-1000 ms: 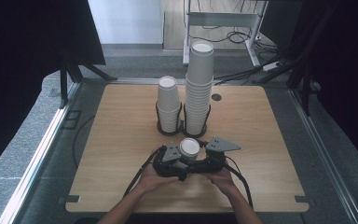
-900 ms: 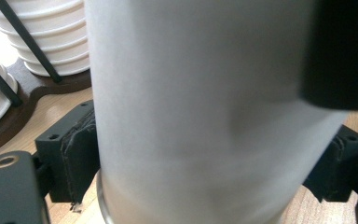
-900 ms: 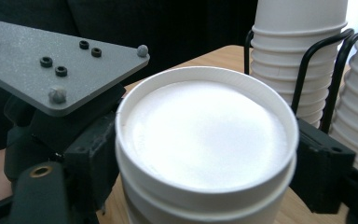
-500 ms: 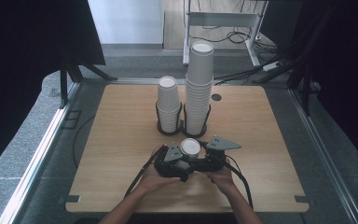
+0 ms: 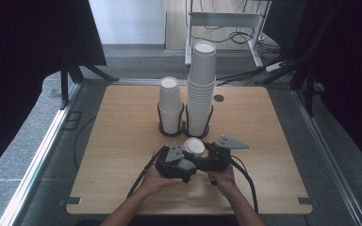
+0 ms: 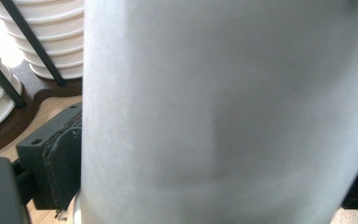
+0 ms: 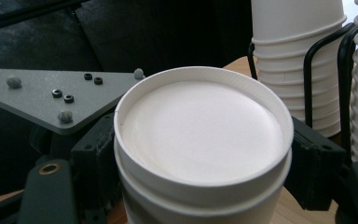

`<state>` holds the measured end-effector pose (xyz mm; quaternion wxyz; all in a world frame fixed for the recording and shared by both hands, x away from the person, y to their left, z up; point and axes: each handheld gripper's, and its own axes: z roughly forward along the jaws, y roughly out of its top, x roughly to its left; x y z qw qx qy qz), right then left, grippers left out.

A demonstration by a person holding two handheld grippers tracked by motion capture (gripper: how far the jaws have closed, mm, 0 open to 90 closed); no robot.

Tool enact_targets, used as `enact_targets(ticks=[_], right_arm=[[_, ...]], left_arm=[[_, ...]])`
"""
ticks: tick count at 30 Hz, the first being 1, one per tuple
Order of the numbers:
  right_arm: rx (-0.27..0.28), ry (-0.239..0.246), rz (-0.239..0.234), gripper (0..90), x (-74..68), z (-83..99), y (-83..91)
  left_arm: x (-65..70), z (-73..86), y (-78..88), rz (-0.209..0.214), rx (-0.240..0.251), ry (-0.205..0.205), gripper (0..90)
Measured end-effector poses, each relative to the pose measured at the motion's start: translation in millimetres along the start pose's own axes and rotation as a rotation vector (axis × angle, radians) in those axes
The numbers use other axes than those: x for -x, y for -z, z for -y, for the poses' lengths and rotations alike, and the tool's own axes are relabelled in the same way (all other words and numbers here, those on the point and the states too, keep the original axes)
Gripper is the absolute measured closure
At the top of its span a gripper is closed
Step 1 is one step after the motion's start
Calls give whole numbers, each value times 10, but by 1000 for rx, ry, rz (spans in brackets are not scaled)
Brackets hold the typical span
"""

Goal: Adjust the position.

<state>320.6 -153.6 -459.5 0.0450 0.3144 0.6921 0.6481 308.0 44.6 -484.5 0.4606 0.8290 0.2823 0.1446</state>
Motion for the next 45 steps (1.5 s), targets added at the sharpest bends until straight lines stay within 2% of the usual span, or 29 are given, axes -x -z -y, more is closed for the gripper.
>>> enact_targets(ticks=[16, 20, 24, 27, 32, 39, 45], right_arm=[[-9, 24, 9, 219, -11, 5, 0], [-4, 60, 50, 133, -31, -7, 16], [19, 74, 57, 112, -43, -66, 100], [51, 71, 53, 112, -41, -126, 195], [70, 86, 51, 127, -24, -207, 332], [42, 116, 68, 127, 26, -277, 428], [-13, 140, 93, 129, 127, -313, 460]], left_arm=[[4, 4, 7, -2, -10, -30, 114], [-16, 2, 19, -11, -11, -28, 116], [-43, -23, 66, -46, -11, -43, 117], [-76, -37, 110, -48, -12, -42, 118], [-130, -44, 151, -57, -21, -43, 119], [-211, -51, 168, -74, -41, -29, 118], [-284, -91, 185, -81, -49, -33, 117]])
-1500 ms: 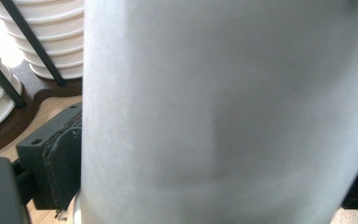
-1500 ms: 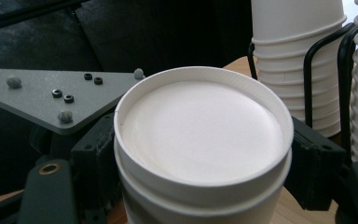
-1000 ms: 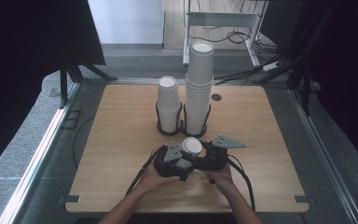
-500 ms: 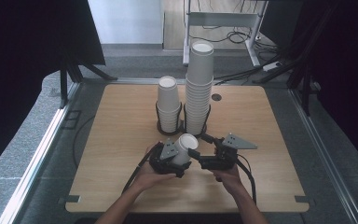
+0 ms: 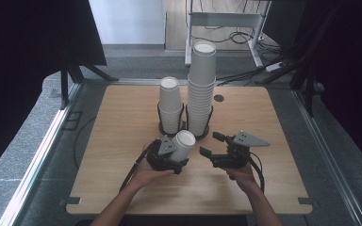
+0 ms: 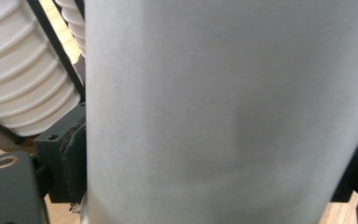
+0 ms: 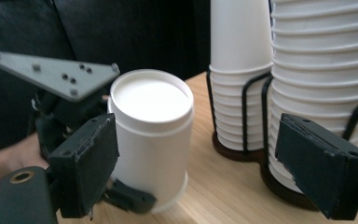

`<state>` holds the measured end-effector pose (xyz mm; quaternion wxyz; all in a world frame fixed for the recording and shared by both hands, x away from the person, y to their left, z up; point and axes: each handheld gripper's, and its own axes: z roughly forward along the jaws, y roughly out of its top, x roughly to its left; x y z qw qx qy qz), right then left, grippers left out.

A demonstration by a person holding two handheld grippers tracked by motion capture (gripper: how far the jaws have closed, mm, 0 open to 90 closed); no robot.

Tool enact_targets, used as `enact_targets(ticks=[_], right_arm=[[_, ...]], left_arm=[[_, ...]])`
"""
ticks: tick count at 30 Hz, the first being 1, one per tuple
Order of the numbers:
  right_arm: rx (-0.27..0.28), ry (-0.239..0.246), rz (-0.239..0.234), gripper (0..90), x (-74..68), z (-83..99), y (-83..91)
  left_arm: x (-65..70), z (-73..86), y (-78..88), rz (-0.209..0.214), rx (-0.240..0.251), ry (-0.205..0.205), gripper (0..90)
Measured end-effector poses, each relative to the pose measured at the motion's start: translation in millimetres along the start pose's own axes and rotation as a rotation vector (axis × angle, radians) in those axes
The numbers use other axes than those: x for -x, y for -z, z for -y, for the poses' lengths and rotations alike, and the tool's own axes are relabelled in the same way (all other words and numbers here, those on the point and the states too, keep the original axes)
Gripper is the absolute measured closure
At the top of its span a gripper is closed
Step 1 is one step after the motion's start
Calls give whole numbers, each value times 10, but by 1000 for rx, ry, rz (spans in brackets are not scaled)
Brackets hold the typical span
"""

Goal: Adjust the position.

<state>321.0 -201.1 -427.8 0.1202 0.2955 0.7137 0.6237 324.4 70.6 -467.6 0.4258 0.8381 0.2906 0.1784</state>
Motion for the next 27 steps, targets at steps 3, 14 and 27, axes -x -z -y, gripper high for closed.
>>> enact_targets(ticks=[3, 14, 27], right_arm=[[-49, 35, 12, 131, 30, -26, -6], [-181, 105, 38, 144, 126, -126, -17], [-312, 199, 94, 165, 237, -217, -58]], left_arm=[[-39, -30, 15, -7, -10, -2, 117], [-171, -108, 82, -17, -8, 13, 117], [-248, -210, 81, -74, -40, -41, 117]])
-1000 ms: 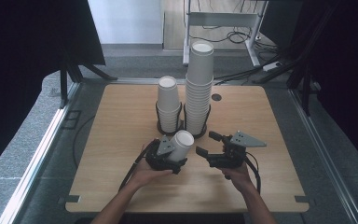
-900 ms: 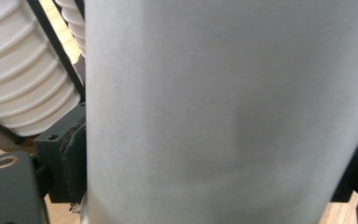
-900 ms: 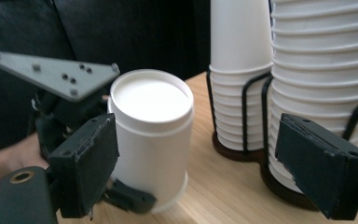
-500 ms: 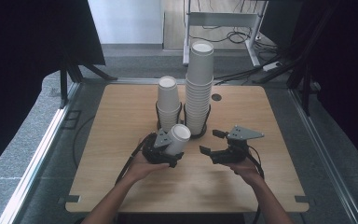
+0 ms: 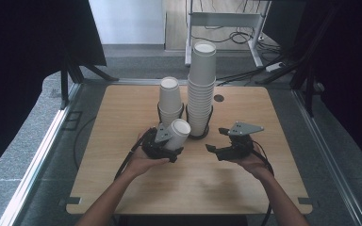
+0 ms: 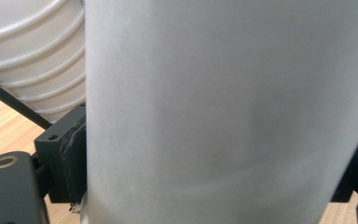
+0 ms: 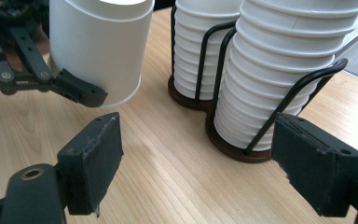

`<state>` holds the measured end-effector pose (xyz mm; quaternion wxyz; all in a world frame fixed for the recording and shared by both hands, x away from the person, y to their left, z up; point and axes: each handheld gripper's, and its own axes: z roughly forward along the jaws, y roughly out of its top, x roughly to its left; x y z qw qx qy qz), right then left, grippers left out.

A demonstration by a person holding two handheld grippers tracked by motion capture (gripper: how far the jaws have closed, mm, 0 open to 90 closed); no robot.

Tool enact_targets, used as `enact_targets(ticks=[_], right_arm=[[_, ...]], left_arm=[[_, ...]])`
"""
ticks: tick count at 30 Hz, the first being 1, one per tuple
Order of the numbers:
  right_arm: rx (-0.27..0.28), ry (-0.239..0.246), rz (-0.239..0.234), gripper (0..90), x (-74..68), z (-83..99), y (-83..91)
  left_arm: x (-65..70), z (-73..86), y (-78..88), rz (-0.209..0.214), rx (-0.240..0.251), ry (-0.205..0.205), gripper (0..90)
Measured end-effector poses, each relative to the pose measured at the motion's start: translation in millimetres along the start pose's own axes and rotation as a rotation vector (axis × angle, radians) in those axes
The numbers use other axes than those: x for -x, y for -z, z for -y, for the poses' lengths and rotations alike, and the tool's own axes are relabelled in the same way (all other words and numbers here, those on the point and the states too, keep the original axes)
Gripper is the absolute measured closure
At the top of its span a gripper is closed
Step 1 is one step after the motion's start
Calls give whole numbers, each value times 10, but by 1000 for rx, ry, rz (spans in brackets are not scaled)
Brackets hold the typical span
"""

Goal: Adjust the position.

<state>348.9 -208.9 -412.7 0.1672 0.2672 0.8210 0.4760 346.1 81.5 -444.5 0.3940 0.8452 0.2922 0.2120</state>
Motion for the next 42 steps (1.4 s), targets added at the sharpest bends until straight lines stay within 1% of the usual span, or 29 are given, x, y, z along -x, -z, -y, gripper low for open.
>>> enact_targets(ticks=[2, 5, 6, 9, 12, 16, 17, 19, 21, 25, 28, 29, 31, 33, 34, 39, 42], right_arm=[[-17, 18, 10, 167, -1, -14, -13], [-42, 48, 13, 168, -8, -38, -42], [-54, 57, 12, 166, -11, -47, -51], [-82, 105, 0, 153, -19, -74, -77], [-121, 143, -2, 150, -33, -99, -101], [-167, 187, 4, 150, -33, -132, -140], [-178, 192, 5, 150, -30, -144, -149], [-193, 207, 3, 150, -24, -169, -165], [-206, 222, -9, 151, -27, -187, -165], [-246, 248, -30, 151, -22, -223, -164], [-270, 261, -45, 150, -6, -256, -166], [-280, 273, -46, 150, 1, -263, -170], [-291, 276, -53, 149, 18, -264, -180], [-304, 281, -50, 149, 20, -263, -194], [-307, 291, -50, 149, 19, -266, -201], [-315, 311, -59, 150, -19, -308, -229], [-330, 327, -68, 149, -45, -328, -256]], left_arm=[[12, -1, -17, -1, -7, -8, 117], [28, 1, -43, -6, -15, -20, 117], [33, 1, -53, -11, -17, -25, 117], [39, -3, -68, -18, -29, -44, 116], [37, -3, -72, -17, -30, -43, 116], [41, -18, -90, -22, -40, -57, 116], [47, -27, -96, -21, -38, -58, 116], [57, -51, -100, -20, -40, -75, 116], [75, -73, -108, -24, -46, -92, 116], [98, -107, -136, -21, -53, -107, 116], [129, -123, -170, -30, -63, -128, 116], [139, -125, -177, -32, -65, -135, 116], [162, -132, -189, -34, -69, -151, 115], [178, -133, -205, -29, -76, -157, 116], [185, -132, -217, -30, -80, -160, 115], [216, -133, -270, -29, -97, -172, 116], [245, -136, -299, -33, -108, -187, 115]])
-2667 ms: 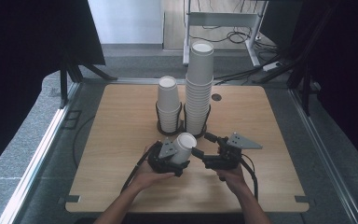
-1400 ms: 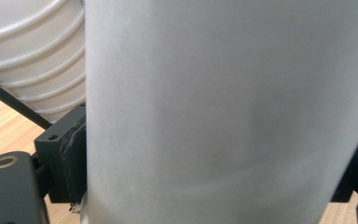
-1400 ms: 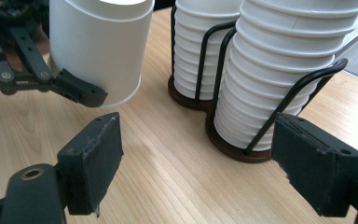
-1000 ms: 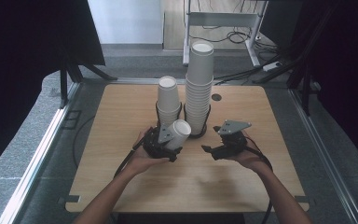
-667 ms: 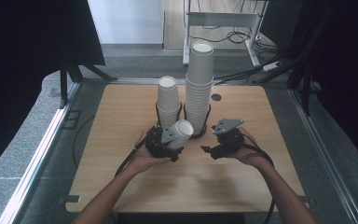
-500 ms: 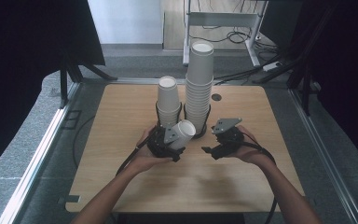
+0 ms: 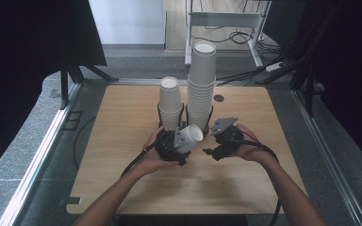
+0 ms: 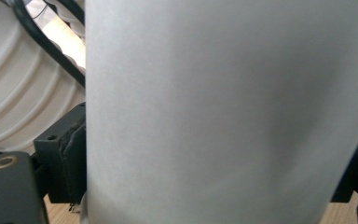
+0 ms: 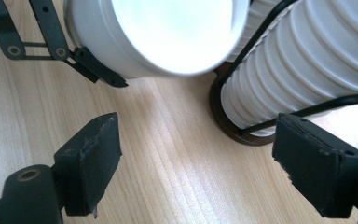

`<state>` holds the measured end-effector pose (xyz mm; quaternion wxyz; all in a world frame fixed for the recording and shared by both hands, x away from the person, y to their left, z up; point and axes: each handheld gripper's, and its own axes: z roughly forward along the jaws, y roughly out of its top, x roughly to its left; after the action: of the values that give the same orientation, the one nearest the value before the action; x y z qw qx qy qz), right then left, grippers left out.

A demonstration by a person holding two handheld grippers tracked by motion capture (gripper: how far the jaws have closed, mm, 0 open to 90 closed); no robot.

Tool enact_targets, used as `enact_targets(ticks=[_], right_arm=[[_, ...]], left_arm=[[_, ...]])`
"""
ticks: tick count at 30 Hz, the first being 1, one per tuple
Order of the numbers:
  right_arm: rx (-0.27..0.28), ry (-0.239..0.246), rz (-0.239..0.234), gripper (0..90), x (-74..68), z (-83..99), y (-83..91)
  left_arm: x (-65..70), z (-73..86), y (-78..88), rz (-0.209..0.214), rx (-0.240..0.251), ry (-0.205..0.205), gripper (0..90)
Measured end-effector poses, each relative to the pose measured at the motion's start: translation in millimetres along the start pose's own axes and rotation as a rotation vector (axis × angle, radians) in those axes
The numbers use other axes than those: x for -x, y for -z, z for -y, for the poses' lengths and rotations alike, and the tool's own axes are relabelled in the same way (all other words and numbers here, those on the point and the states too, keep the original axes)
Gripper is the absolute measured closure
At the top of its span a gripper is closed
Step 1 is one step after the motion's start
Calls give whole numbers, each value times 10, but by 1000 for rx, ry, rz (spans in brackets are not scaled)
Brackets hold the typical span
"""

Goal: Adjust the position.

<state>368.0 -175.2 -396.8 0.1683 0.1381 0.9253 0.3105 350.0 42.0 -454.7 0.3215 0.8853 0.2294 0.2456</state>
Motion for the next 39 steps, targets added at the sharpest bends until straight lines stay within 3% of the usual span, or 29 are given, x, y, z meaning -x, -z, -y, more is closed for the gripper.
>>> enact_targets(ticks=[5, 13, 26, 34, 39], right_arm=[[-36, 32, -22, 149, -22, -51, -36], [-81, 62, -47, 149, -32, -120, -128], [-74, 57, -55, 150, -33, -87, -142], [-47, 35, -67, 149, 6, -85, -85], [-67, 56, -70, 150, -10, -105, -94]], left_arm=[[80, -26, -61, -12, -31, -49, 115], [135, -49, -99, 3, -32, -57, 115], [146, -36, -107, 0, -32, -60, 114], [172, -68, -116, -7, -40, -82, 114], [188, -93, -122, -10, -43, -100, 114]])
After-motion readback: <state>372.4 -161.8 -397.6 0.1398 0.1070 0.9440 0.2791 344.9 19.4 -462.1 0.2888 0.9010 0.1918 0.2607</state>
